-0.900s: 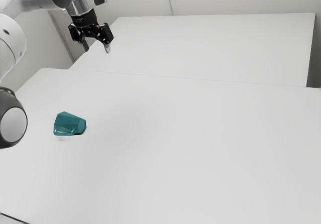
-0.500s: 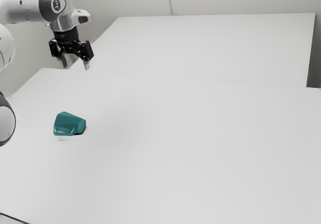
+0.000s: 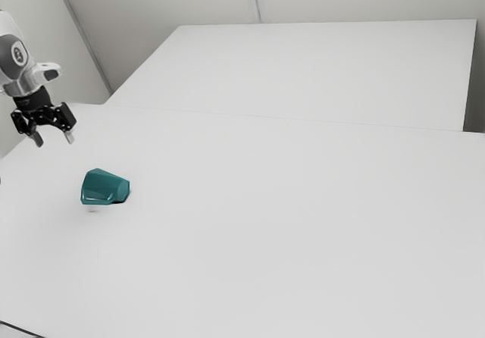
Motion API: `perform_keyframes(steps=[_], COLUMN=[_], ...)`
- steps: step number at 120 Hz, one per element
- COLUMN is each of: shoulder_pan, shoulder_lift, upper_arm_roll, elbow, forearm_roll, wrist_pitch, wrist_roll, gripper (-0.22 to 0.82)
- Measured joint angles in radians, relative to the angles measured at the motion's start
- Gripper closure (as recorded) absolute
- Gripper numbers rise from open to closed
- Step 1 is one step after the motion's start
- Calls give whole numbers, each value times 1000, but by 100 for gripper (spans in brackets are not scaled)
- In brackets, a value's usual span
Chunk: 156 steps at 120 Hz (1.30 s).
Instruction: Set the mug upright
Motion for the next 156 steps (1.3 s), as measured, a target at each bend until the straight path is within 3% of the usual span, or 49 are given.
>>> perform_keyframes(steps=[31,71,111,156], shoulder_pan=[136,205,341,373], shoulder_lift=[114,239,428,484], upper_arm_roll=[0,-23,-155,-189], elbow=[47,145,342,357], forearm_roll=[-176,-311,-350,-423], wrist_pitch=[-24,-109,-141,-165], wrist_roll=[172,347,482,579], gripper=[0,0,0,0])
